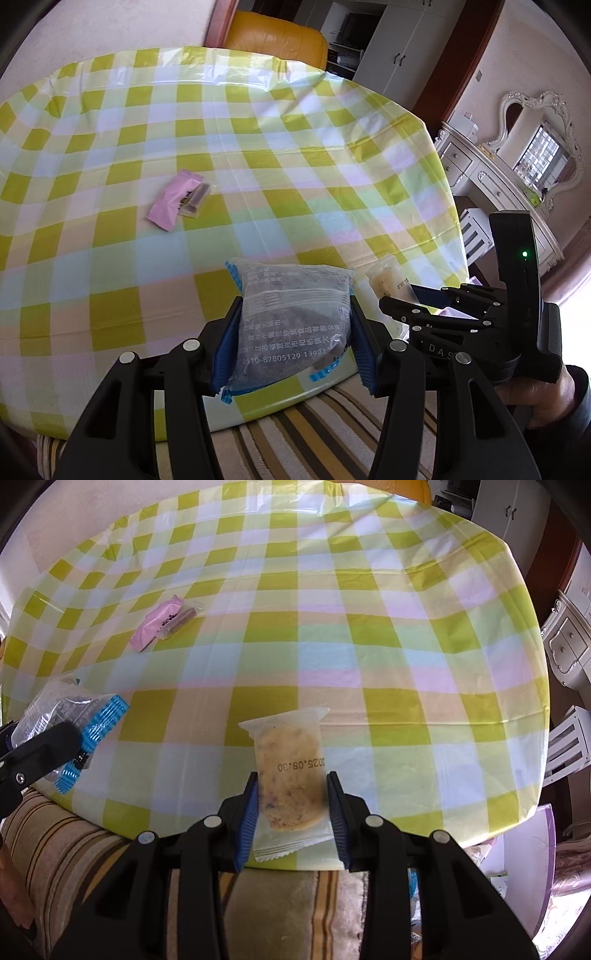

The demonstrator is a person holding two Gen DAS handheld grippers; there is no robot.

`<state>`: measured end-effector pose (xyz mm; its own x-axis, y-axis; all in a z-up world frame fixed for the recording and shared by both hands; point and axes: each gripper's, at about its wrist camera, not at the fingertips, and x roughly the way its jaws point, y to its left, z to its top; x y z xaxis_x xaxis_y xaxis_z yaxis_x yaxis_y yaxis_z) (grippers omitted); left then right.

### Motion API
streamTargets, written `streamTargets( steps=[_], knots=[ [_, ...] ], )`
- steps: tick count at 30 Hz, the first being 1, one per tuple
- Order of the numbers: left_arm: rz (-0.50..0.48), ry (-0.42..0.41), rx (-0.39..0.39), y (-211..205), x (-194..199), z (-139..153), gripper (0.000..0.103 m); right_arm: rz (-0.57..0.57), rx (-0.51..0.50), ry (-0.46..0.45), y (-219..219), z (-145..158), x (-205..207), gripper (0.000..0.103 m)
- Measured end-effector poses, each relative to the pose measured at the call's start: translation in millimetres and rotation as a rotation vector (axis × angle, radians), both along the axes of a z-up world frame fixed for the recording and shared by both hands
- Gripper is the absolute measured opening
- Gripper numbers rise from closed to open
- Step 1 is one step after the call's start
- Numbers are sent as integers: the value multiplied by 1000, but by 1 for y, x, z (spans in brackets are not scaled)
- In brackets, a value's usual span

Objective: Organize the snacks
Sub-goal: 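Carry both packets over the white box and open both grippers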

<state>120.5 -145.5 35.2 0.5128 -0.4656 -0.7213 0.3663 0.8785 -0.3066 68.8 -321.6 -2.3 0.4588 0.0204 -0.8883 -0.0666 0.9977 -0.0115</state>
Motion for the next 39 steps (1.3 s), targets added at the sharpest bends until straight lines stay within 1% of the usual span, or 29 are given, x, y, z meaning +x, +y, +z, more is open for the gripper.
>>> streamTargets(
  steps=[10, 16, 19, 26, 30, 39],
  knots=[
    [-117, 34, -3, -53, -8, -3, 52, -114, -1, -8, -61, 1, -31, 36],
    [-193, 47, 17, -86, -11, -6, 52, -189, -3, -6, -98, -2, -46, 36],
    [-241, 57, 29, -106, -15, -8, 52, -220, 4, -6, -113, -5, -52, 36],
    [-386, 86, 59, -160, -29, -14, 52, -293, 24, -8, -146, -12, -69, 36],
    [-451, 122, 50, -184, -37, -20, 52, -331, 25, -6, -163, -15, -77, 36],
    [-521, 153, 57, -211, -47, -25, 53, -421, 2, -7, -196, -17, -93, 36]
  ],
)
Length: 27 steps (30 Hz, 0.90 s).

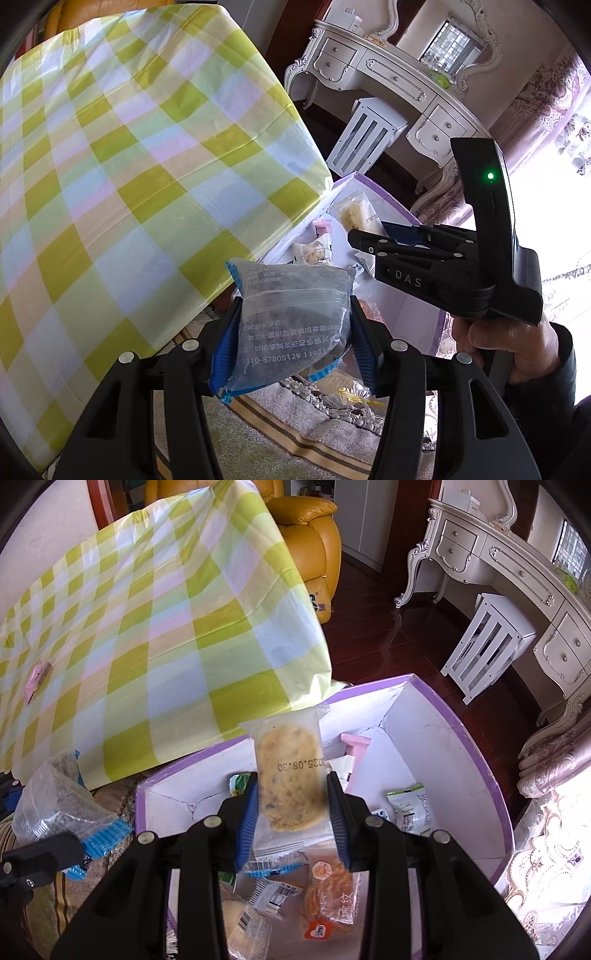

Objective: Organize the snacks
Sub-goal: 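Carry both packets over the white box and open both grippers, then move both grippers back over the last snacks on the table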

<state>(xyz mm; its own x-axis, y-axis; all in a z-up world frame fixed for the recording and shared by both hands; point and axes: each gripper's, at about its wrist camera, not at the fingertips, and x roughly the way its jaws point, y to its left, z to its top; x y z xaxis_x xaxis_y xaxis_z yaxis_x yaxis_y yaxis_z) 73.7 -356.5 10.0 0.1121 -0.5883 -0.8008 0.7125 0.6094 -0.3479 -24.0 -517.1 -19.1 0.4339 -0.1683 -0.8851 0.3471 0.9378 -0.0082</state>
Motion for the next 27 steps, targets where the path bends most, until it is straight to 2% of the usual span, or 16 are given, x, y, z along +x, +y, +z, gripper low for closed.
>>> streamTargets(
  steps=[4, 6, 7, 11, 17, 27],
  knots=[
    [-49, 26, -15, -7, -5, -1, 57, -19, -15, 3, -3, 0, 0, 37],
    [-50, 25, -19, -8, -5, -1, 68, -22, -48, 5, -1, 2, 1, 49],
    [-48, 27, -26, -7, -4, 0, 68, -19, -60, 2, 1, 3, 1, 57],
    [-22, 31, -34, -2, -1, 1, 71, -18, -82, 5, 5, 4, 5, 67],
    [7, 17, -36, 4, 2, 4, 72, -11, -110, 6, 12, 7, 9, 74],
    [82, -7, -28, 24, 17, 7, 72, 15, -91, -3, 26, 10, 20, 76]
  ],
)
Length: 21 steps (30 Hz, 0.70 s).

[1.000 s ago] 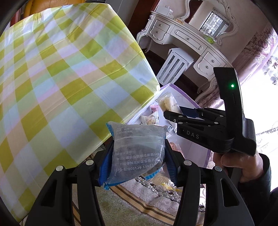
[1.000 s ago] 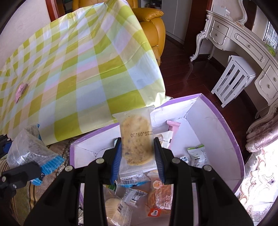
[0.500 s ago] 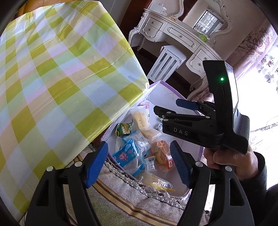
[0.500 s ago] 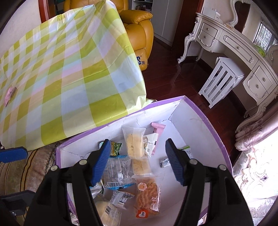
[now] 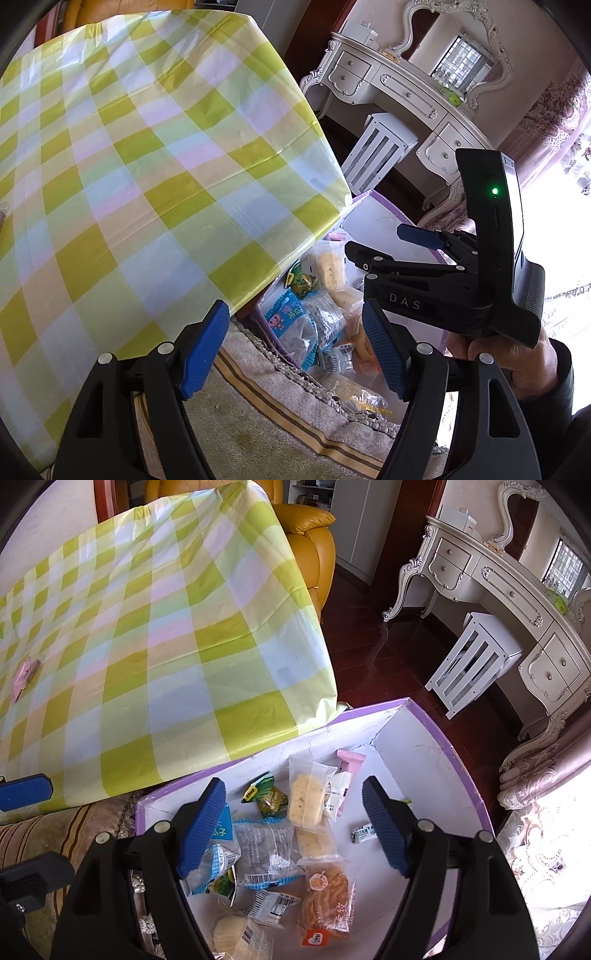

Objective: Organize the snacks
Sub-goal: 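Move both grippers back over the last snacks on the table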

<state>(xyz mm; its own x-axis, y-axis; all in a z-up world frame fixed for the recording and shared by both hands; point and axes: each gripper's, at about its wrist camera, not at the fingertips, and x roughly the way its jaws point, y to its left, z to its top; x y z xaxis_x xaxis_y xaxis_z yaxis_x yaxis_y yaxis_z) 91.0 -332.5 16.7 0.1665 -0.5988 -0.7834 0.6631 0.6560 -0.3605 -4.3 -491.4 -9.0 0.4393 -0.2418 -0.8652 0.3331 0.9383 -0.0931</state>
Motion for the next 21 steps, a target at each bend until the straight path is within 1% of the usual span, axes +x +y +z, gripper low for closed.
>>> streamTargets(
  steps=[4, 10, 12, 14, 18, 21],
  knots=[
    [64, -14, 0, 19, 14, 1, 72, 20, 30, -3, 10, -1, 9, 76],
    [212, -40, 1, 66, 49, 4, 71, 67, 56, -10, 33, 1, 27, 76],
    [267, -46, 3, 87, 64, 4, 65, 83, 63, -11, 41, 2, 32, 76],
    [324, -51, 7, 108, 80, 4, 64, 98, 69, -10, 49, 2, 38, 76],
    [440, -77, 30, 155, 112, 6, 57, 124, 90, -6, 63, 0, 51, 76],
    [521, -94, 45, 190, 136, 6, 55, 137, 100, -7, 73, 0, 61, 76]
  ],
)
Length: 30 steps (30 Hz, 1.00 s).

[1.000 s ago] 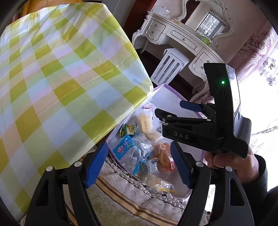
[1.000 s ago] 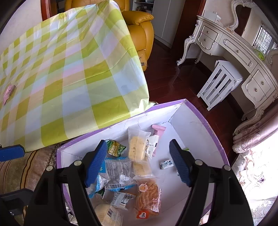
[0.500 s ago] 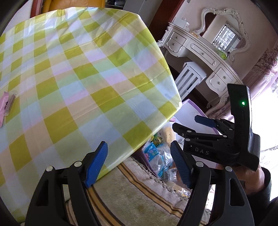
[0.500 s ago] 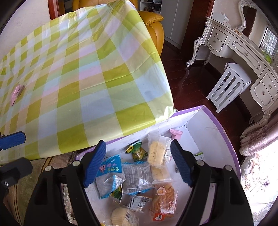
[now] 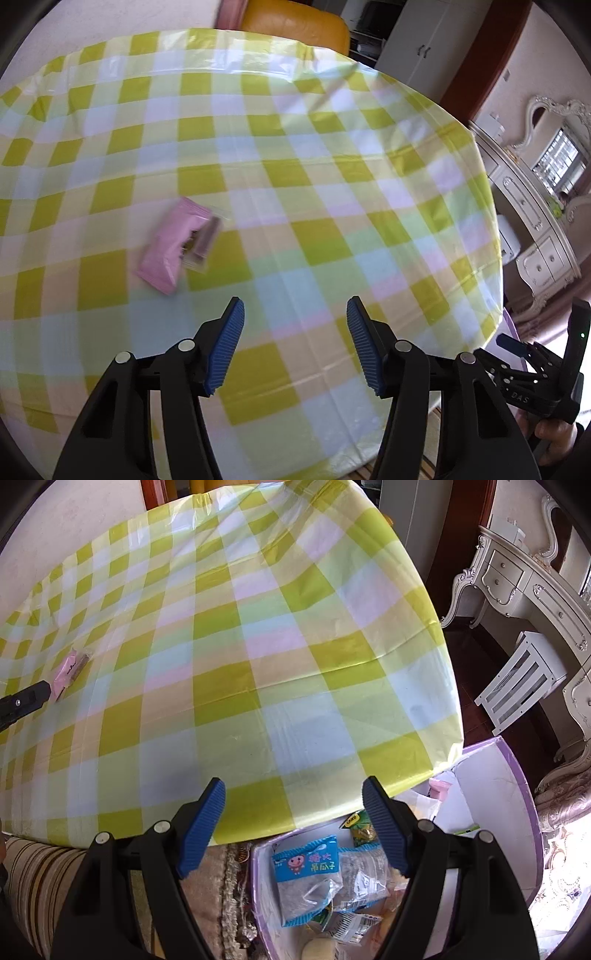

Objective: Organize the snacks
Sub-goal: 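Move both grippers back over the last snacks on the table, then grasp the pink wrapper with the left gripper while the right gripper grasps the small clear packet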

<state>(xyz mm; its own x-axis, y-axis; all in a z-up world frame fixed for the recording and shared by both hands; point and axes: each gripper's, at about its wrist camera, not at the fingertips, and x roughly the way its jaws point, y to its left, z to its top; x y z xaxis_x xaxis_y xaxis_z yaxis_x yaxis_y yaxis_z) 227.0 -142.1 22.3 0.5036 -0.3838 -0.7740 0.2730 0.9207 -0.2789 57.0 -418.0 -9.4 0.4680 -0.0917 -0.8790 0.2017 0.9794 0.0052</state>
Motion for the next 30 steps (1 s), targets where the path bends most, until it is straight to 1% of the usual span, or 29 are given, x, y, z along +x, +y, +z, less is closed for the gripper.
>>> streamTargets(
  steps=[3, 7, 10, 12, 14, 17, 19, 21, 22, 24, 27, 30],
  knots=[
    [61, -8, 18, 28, 22, -4, 52, 5, 24, 3, 10, 1, 12, 76],
    [104, -8, 41, 50, 48, -15, 49, 21, 57, -12, 26, 5, 30, 76],
    [100, -5, 65, 55, 62, -24, 48, 31, 66, -31, 39, 8, 44, 76],
    [97, -3, 81, 55, 70, -30, 45, 42, 70, -41, 49, 10, 53, 76],
    [76, 4, 85, 53, 76, -36, 43, 58, 68, -50, 59, 12, 62, 76],
    [58, 10, 118, 49, 82, -45, 41, 78, 77, -65, 76, 14, 77, 76],
    [49, 11, 93, 51, 85, -48, 40, 91, 78, -75, 88, 16, 86, 76],
    [34, 2, 93, 51, 85, -47, 33, 104, 76, -84, 101, 18, 96, 76],
    [30, 0, 92, 52, 85, -47, 32, 110, 78, -88, 107, 18, 101, 76],
    [32, 9, 79, 55, 85, -48, 21, 120, 86, -98, 120, 19, 111, 76],
    [35, 17, 54, 61, 83, -51, 21, 141, 91, -104, 140, 20, 126, 76],
    [39, 8, 71, 61, 80, -50, 21, 157, 90, -112, 162, 18, 141, 76]
  ],
)
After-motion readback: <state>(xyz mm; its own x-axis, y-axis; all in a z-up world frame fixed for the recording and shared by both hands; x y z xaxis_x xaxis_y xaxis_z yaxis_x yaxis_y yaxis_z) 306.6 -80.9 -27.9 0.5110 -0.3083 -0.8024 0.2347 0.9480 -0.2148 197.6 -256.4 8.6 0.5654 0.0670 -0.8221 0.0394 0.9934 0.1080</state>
